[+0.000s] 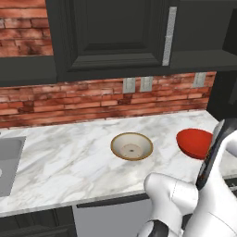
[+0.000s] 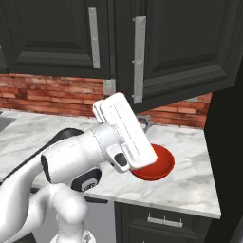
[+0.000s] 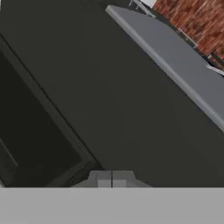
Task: Open the cabinet. Pick the bowls from the counter and place them in the cabinet. Then close the cabinet.
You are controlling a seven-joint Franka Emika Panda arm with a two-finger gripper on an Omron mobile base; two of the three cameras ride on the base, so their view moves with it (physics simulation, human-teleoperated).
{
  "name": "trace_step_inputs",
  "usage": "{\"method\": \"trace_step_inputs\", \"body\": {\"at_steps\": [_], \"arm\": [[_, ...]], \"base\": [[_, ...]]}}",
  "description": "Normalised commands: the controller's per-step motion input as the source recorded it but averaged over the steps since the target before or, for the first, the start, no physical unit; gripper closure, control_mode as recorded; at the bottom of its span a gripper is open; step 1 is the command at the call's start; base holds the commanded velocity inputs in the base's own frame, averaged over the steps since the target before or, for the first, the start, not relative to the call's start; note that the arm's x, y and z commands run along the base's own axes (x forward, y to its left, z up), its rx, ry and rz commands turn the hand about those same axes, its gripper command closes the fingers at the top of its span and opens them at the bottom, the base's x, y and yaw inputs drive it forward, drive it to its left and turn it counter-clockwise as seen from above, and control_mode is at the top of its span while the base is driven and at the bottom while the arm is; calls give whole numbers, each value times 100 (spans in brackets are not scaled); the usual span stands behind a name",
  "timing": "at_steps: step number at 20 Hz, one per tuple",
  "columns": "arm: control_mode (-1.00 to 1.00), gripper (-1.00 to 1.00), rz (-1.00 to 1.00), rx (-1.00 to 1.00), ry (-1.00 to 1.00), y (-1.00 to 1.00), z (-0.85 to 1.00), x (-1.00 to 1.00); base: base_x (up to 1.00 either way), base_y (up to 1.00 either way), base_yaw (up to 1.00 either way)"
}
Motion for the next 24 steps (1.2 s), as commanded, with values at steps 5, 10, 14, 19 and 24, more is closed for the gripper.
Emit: {"method": "trace_step_inputs", "body": {"at_steps": [5, 10, 14, 19, 24], "arm": [[-100, 100, 0, -9, -45, 62, 8, -100], [-100, 100, 0, -19, -26, 100, 32, -64], [-100, 100, -11, -25, -10, 100, 15, 13], [-100, -100, -16, -23, -1, 100, 2, 34], [-100, -100, -8, -18, 11, 85, 0, 68]], "base": [[0, 0, 0], [0, 0, 0], [0, 0, 0], [0, 0, 0], [0, 0, 0]]}}
